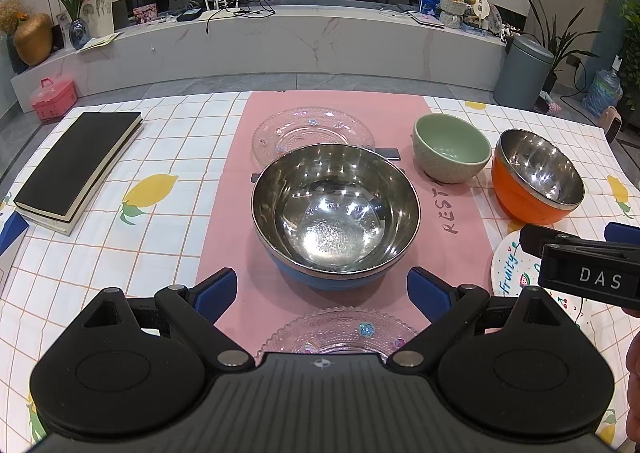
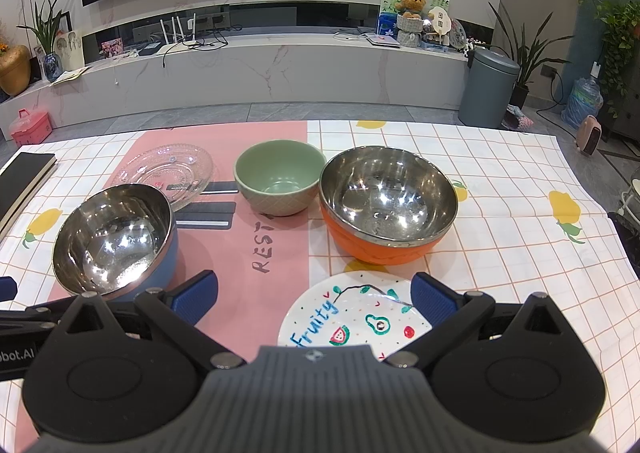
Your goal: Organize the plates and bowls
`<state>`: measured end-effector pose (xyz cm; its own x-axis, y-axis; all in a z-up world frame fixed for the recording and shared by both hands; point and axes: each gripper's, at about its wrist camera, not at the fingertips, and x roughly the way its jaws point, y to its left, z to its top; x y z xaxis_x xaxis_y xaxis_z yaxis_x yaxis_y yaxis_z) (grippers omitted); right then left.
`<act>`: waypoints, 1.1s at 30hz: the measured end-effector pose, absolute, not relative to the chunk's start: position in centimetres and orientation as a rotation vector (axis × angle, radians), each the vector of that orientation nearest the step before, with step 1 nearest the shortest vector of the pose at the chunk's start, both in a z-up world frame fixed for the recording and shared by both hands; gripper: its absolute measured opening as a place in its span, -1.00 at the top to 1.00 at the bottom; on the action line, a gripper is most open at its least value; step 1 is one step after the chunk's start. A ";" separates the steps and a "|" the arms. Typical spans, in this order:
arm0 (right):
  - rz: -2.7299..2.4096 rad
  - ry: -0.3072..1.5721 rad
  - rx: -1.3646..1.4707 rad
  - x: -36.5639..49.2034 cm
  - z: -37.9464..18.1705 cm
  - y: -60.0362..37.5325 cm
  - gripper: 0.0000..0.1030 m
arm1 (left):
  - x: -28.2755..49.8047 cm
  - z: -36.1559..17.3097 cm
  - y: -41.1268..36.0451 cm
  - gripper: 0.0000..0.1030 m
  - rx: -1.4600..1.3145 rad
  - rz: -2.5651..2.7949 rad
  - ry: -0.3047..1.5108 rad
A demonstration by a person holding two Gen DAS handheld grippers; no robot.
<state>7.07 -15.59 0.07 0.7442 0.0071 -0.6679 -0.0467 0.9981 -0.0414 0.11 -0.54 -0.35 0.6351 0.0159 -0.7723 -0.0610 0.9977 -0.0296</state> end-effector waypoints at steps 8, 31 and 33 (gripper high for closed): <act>0.031 0.731 -0.057 7.1 0.0 -15.6 -0.95 | 0.1 -0.3 -0.5 -1.00 -0.057 0.046 0.880; 0.209 0.839 0.161 10.3 -0.6 -14.6 -0.65 | 3.4 -0.3 4.2 -1.00 -0.225 0.096 0.889; 0.223 0.878 0.183 11.2 -1.1 -14.3 -0.52 | 4.0 -0.7 4.4 -1.00 -0.241 0.085 0.911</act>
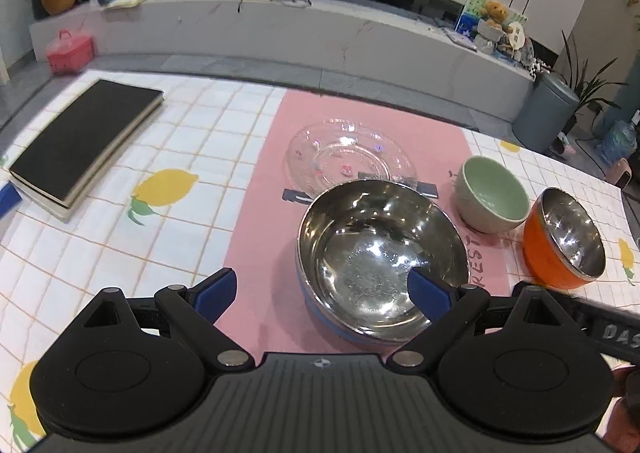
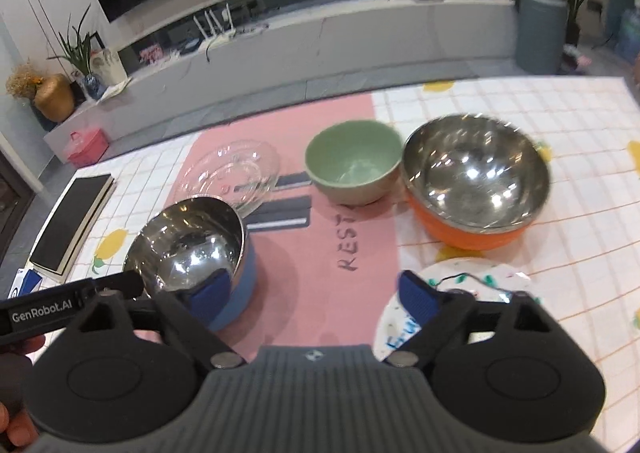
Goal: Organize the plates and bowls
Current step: 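Move both tools to the blue-based steel bowl and close them on its rim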
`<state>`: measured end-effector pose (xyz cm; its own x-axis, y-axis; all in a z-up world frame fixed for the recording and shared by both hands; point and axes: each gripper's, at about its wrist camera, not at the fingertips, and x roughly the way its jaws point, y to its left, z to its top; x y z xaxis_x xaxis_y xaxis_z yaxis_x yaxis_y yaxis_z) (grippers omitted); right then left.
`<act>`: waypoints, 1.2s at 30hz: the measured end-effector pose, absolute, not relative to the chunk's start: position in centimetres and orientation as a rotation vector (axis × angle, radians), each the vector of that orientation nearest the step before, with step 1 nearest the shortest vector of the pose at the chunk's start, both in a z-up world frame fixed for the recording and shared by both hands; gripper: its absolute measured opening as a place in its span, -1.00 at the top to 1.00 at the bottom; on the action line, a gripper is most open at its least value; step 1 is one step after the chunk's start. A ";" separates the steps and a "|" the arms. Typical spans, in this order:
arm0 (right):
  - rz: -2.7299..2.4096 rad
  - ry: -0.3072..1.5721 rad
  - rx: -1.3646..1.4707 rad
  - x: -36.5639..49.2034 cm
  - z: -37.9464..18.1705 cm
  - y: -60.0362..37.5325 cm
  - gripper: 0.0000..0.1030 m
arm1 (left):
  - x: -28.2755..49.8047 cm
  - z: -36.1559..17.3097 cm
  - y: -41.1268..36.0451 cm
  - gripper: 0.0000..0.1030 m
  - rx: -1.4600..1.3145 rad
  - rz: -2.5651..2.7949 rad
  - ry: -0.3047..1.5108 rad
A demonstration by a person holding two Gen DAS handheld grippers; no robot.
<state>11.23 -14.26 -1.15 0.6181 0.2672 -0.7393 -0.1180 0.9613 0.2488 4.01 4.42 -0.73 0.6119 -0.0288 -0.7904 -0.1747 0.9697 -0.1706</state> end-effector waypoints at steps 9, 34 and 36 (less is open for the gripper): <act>0.264 0.887 0.257 12.7 -1.4 -12.7 -0.47 | 5.8 -2.3 4.5 -1.00 -0.204 0.065 0.985; 0.268 1.035 0.342 16.9 -6.2 -10.0 0.08 | 7.4 -5.1 4.2 -0.65 -0.163 0.080 1.054; 0.271 1.030 0.335 16.8 -6.2 -9.9 0.08 | 7.5 -5.5 4.5 -0.59 -0.173 0.083 1.071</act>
<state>16.83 -9.86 -6.17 0.4897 0.3732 -0.7880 -0.0629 0.9165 0.3950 7.49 4.50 -5.47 0.4781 -0.0163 -0.8781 -0.1518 0.9832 -0.1009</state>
